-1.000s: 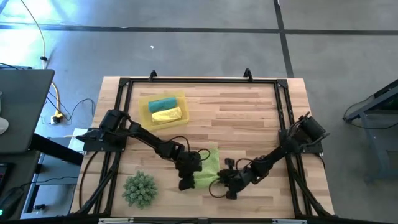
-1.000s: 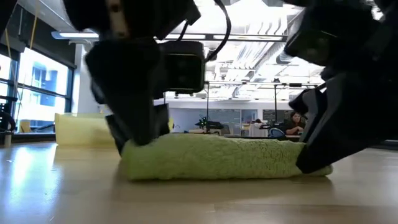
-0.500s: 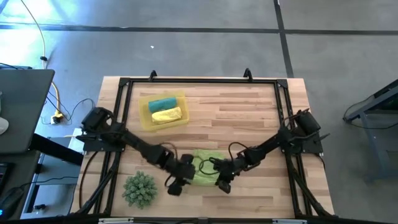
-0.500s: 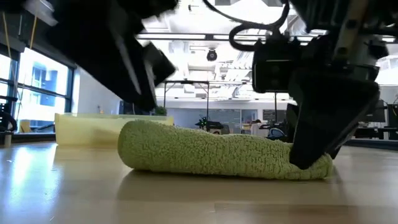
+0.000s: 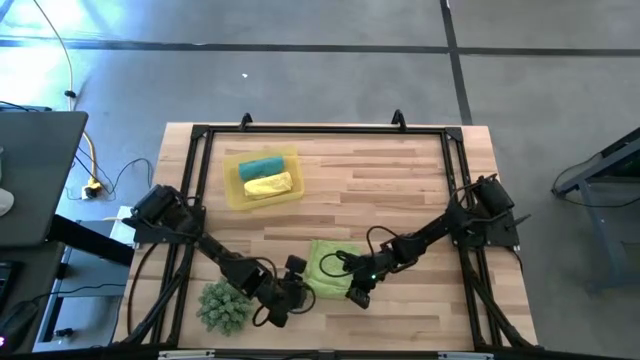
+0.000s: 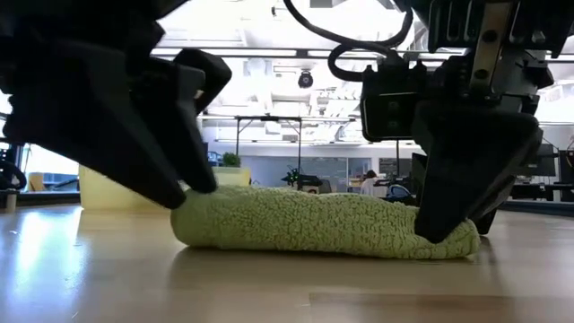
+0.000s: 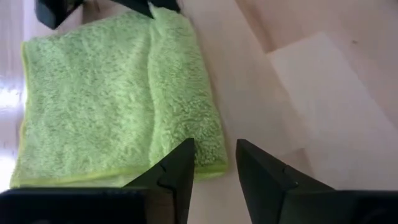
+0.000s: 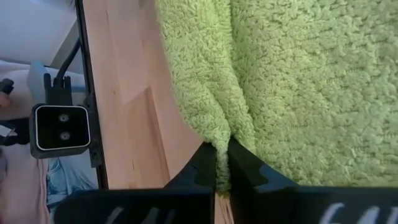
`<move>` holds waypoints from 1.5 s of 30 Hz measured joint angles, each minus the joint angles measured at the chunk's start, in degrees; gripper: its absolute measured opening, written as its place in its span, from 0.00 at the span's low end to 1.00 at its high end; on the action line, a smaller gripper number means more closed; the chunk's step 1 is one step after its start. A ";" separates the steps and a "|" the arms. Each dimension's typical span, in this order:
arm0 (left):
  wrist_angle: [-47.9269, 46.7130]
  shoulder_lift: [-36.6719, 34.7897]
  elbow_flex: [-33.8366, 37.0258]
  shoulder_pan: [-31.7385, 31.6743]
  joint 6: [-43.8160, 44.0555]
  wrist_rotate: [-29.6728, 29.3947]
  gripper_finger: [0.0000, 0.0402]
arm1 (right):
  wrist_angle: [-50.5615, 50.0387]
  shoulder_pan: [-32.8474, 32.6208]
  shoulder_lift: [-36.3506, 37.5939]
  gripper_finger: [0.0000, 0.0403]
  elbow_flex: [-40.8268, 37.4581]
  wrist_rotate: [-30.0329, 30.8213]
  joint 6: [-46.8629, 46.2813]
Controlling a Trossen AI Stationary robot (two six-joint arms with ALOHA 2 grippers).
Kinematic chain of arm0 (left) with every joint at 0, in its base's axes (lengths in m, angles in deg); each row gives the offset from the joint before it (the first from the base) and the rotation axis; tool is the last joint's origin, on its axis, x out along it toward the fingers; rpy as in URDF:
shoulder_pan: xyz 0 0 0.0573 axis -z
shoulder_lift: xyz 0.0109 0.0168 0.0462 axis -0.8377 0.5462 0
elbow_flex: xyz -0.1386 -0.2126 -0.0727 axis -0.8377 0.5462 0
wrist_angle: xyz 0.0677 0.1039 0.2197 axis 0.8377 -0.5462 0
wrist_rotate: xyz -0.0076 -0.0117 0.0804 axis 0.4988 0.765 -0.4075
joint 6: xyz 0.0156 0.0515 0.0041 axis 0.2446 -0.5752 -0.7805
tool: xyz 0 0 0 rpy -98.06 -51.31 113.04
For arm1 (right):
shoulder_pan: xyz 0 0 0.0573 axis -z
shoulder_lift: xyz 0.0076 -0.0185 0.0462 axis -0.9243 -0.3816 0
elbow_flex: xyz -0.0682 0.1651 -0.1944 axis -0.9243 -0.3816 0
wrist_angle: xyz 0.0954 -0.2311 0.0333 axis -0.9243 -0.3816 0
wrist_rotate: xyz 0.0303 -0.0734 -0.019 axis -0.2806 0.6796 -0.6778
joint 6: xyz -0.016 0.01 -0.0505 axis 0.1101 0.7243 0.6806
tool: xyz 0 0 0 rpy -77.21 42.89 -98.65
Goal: Roll microfiber towels into tight, uniform cylinder then place into a basket
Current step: Roll the green microfiber towel
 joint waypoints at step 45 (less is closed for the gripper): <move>2.58 5.75 0.50 -20.40 38.60 48.29 0.01 | 0.98 -17.81 10.01 0.29 -0.05 38.20 55.32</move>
